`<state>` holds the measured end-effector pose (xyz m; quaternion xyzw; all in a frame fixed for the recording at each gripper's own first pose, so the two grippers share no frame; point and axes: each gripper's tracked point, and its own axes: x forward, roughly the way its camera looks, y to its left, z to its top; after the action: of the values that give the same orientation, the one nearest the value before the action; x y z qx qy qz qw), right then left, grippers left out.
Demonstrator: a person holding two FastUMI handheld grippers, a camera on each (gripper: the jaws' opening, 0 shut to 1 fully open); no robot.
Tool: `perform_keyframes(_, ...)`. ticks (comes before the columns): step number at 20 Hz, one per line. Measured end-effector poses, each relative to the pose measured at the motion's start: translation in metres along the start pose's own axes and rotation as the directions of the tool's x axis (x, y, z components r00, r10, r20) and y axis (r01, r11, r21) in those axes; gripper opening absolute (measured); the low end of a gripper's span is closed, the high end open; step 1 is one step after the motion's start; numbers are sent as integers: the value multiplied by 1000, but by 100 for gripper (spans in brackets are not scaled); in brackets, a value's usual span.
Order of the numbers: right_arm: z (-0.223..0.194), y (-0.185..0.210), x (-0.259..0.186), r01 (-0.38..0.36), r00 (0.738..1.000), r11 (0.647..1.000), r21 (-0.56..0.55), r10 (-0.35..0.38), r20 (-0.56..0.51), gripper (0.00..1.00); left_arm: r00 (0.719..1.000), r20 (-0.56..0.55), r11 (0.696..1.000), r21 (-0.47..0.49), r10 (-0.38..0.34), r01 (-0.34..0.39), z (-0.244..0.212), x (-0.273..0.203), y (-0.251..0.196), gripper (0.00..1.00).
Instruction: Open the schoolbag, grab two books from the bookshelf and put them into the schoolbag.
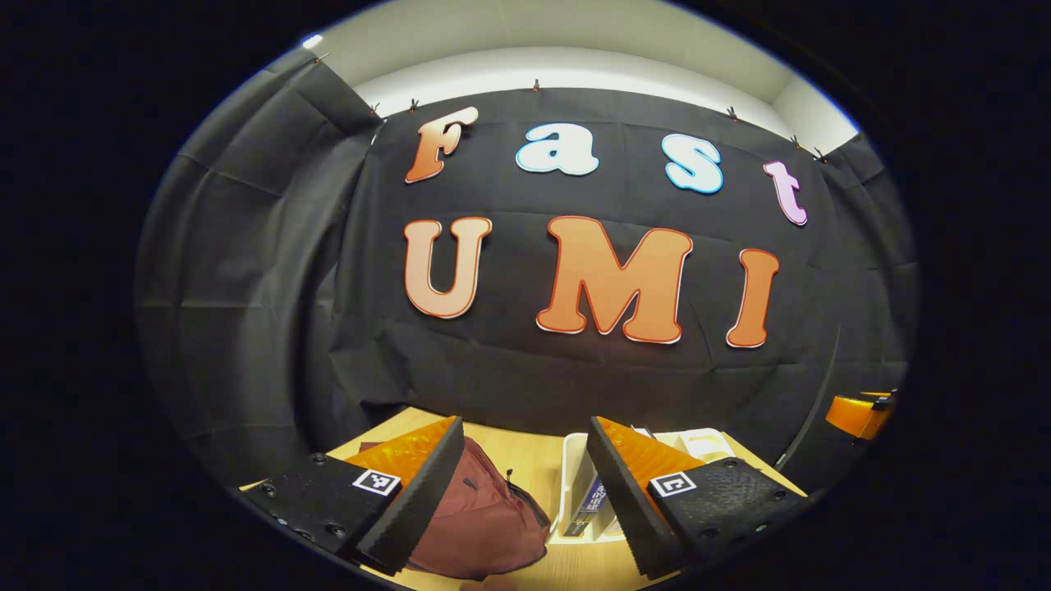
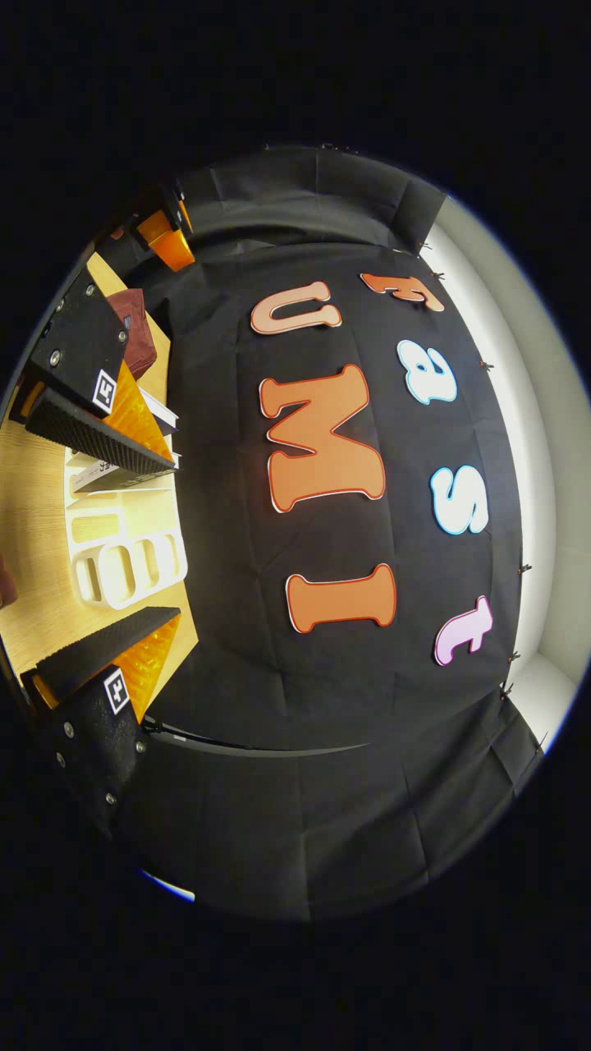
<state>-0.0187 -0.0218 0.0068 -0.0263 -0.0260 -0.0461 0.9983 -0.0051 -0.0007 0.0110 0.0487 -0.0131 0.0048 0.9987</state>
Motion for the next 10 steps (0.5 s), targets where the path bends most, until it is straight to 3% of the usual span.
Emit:
perform_keyframes(3,15,10,-3,-33,998,999,-21,34,60,100,999,17,999,13,29,-30,0,-4,6,94)
perform_keyframes(4,18,13,-3,-44,997,999,-22,46,69,96,999,7,999,18,32,-32,-1,-5,8,94)
perform_keyframes(5,15,17,0,-55,996,998,-28,57,67,100,999,-2,998,23,50,-50,-3,-7,14,95)
perform_keyframes(6,14,20,2,-64,996,997,-40,66,59,96,998,0,998,24,63,-63,-3,-8,20,94)
perform_keyframes(8,13,23,6,-74,996,995,-60,76,40,100,997,-8,997,23,71,-71,-2,-5,24,95)
perform_keyframes(10,15,29,7,-98,995,994,-47,99,31,96,997,-19,997,22,68,-68,-5,-3,23,95)
